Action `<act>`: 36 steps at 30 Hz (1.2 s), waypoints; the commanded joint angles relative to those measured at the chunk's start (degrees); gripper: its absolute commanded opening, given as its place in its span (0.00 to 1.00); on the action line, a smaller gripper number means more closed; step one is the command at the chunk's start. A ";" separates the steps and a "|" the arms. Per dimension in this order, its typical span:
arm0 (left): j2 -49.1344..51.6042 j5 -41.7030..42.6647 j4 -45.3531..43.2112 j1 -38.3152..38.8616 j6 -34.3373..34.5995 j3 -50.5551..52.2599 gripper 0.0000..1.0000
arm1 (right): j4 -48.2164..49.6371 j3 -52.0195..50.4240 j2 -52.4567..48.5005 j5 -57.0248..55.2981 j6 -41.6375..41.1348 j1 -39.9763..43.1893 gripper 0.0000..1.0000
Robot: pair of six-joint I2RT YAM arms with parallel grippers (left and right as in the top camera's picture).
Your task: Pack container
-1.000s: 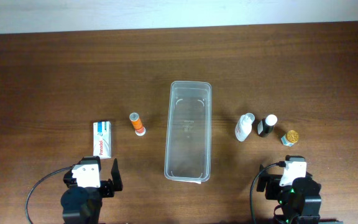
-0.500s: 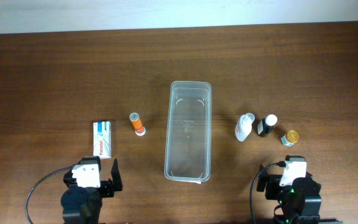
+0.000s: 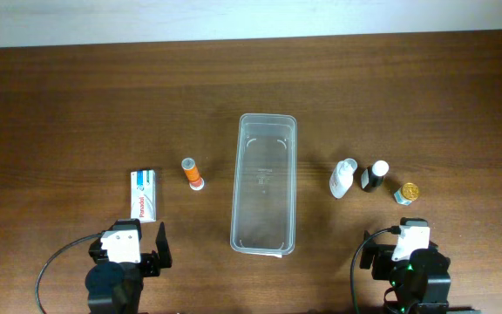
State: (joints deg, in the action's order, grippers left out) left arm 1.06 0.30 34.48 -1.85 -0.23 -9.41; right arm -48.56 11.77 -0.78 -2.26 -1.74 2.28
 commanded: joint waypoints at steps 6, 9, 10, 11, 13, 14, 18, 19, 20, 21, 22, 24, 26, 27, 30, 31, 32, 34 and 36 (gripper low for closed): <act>-0.72 1.01 -0.20 -0.13 -0.70 0.50 1.00 | 1.51 -0.31 0.59 0.15 -0.61 0.52 0.98; -0.72 0.81 -0.24 -0.13 -0.70 0.50 0.99 | 6.10 -0.31 0.59 3.74 -0.66 0.46 0.99; -0.72 0.83 -0.28 -0.13 -0.70 0.50 0.99 | 7.69 -0.31 0.59 6.51 -0.66 0.42 0.98; -0.72 0.83 -0.28 -0.13 -0.70 0.50 1.00 | 9.51 -0.31 0.59 10.14 -0.63 0.37 0.98; -0.72 1.05 -0.26 -0.13 -0.68 0.50 0.99 | 13.07 -0.31 0.59 17.22 -0.66 0.37 0.98; -0.72 1.07 -0.26 -0.13 -0.68 0.50 1.00 | 14.49 -0.31 0.59 20.35 -0.66 0.37 0.98; -0.72 1.05 -0.35 -0.13 -0.68 0.50 1.00 | 18.91 -0.28 0.59 28.06 -1.99 0.37 0.98; -0.72 1.05 -0.76 -0.13 -0.68 0.50 0.99 | 21.11 -0.26 0.59 29.24 -4.07 0.37 0.98; -0.72 1.05 -1.31 -0.13 -0.68 0.50 0.99 | 23.65 -0.11 0.57 29.68 -6.80 0.37 0.98; -0.72 1.07 -1.97 -0.13 -0.68 0.50 0.99 | 25.79 0.28 0.50 29.77 -9.38 0.37 0.98; -0.72 1.05 -2.47 -0.13 -0.68 0.50 0.99 | 27.04 1.20 0.31 29.73 -11.39 0.37 0.98; -0.72 1.05 -3.69 -0.13 -0.68 0.50 0.99 | 27.82 4.35 -1.01 29.73 -12.98 0.37 0.98; -0.72 1.01 -4.15 -0.13 -0.70 0.50 0.99 | 27.56 7.98 -3.50 29.70 -12.98 0.37 0.98; -0.72 1.01 -4.15 -0.13 -0.70 0.50 1.00 | 27.15 10.36 -5.51 29.73 -12.96 0.37 0.98; -0.72 1.01 -4.09 -0.13 -0.70 0.50 0.99 | 23.56 18.91 -13.75 29.46 -12.13 0.37 0.98; -0.72 1.01 -4.04 -0.13 -0.70 0.50 0.99 | 20.98 22.82 -17.79 28.81 -11.82 0.37 0.98; -0.72 1.03 -4.02 -0.13 -0.70 0.50 0.99 | 18.69 25.88 -20.90 28.17 -11.72 0.37 0.98; -0.72 1.03 -3.98 -0.13 -0.70 0.50 0.99 | 12.41 33.66 -28.85 27.45 -8.98 0.37 0.98; -0.72 1.03 -3.80 -0.13 -0.68 0.50 0.99 | 5.18 42.10 -37.16 27.10 -5.90 0.37 0.98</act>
State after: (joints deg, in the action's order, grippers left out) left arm 0.89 0.69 30.68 -1.85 -0.25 -9.19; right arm -39.70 45.54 -29.32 25.74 -11.66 2.28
